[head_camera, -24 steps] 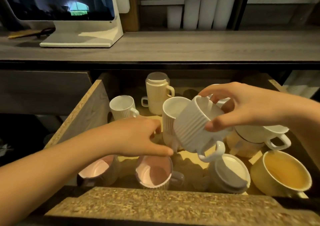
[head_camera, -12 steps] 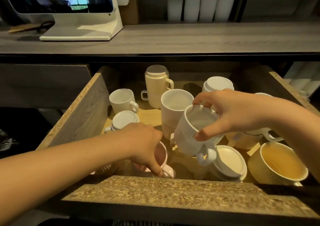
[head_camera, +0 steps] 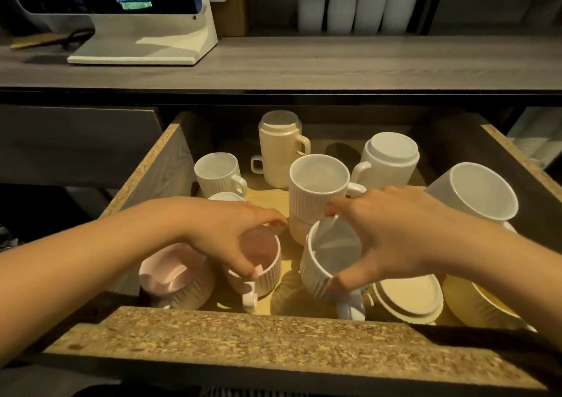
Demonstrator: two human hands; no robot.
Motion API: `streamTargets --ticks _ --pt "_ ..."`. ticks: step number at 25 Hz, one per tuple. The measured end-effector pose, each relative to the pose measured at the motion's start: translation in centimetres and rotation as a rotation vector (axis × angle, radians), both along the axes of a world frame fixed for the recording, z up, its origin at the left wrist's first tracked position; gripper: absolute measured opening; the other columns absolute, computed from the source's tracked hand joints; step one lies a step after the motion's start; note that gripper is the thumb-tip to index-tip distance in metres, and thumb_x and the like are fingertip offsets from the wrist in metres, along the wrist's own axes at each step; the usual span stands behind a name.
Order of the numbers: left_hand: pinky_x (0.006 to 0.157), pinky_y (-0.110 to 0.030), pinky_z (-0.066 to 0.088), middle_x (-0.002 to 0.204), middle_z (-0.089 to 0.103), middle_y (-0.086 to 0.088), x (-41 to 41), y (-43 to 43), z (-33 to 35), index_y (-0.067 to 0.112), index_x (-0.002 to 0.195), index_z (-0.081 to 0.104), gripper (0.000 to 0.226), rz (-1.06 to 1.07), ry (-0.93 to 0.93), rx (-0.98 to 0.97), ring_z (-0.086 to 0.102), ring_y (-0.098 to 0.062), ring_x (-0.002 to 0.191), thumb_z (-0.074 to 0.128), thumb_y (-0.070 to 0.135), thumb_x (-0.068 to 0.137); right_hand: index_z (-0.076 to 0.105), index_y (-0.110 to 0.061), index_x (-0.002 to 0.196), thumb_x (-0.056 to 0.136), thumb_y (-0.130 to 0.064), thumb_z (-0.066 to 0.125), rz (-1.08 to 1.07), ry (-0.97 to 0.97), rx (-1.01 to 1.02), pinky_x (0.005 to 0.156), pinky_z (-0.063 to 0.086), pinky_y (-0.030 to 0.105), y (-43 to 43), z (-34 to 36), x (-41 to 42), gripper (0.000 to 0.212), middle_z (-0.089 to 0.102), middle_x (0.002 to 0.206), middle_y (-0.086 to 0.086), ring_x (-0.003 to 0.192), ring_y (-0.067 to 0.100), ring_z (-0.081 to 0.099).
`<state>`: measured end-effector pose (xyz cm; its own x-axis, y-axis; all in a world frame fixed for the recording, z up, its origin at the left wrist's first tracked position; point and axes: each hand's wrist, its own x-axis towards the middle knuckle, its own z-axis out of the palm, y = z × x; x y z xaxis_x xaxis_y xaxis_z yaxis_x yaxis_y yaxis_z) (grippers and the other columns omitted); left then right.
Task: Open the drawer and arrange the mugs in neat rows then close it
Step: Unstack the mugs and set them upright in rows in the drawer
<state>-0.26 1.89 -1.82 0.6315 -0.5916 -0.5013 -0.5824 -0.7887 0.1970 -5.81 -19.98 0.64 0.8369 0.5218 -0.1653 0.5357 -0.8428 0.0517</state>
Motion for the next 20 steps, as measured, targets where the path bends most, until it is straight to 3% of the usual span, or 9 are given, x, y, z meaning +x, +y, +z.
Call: streamTargets --ticks 4,9,15,20 --pt "0.099 -0.033 0.043 0.136 0.046 0.003 -0.5 0.4 -0.6 0.027 0.137 0.032 0.080 0.015 -0.213 0.079 0.045 -0.015 0.120 0.065 0.060 0.072 0.037 -0.026 0.130 0.063 -0.078 0.055 -0.012 0.071 0.040 0.070 0.050 0.020 0.7 -0.6 -0.1 0.087 0.058 0.114 -0.007 0.090 0.011 0.054" --pt "0.077 -0.030 0.049 0.110 0.057 0.004 -1.1 0.2 -1.3 0.023 0.118 0.049 0.057 -0.042 -0.365 0.024 0.053 -0.013 0.094 0.063 0.056 0.073 0.042 -0.024 0.127 0.065 -0.074 0.057 -0.023 0.100 0.050 0.074 0.055 0.025 1.2 -1.2 -0.1 0.081 0.059 0.112 -0.006 0.091 0.012 0.057" --pt "0.078 -0.025 0.044 0.117 0.057 0.001 -1.4 -0.4 -2.5 0.022 0.122 0.047 0.054 -0.004 -0.207 0.015 0.051 -0.012 0.095 0.047 0.061 0.084 0.042 -0.024 0.130 0.067 -0.072 0.057 0.013 0.088 -0.005 0.075 0.055 0.025 1.3 -1.9 0.0 0.080 0.059 0.116 -0.006 0.093 0.012 0.057" --pt "0.082 -0.028 0.046 0.125 0.051 0.000 -1.3 -0.2 -2.8 0.023 0.128 0.033 0.075 0.059 -0.127 -0.015 0.051 -0.017 0.105 0.065 0.061 0.073 0.040 -0.025 0.132 0.066 -0.073 0.057 0.013 0.097 0.008 0.074 0.053 0.022 1.2 -2.5 0.3 0.083 0.058 0.121 -0.006 0.096 0.013 0.057"
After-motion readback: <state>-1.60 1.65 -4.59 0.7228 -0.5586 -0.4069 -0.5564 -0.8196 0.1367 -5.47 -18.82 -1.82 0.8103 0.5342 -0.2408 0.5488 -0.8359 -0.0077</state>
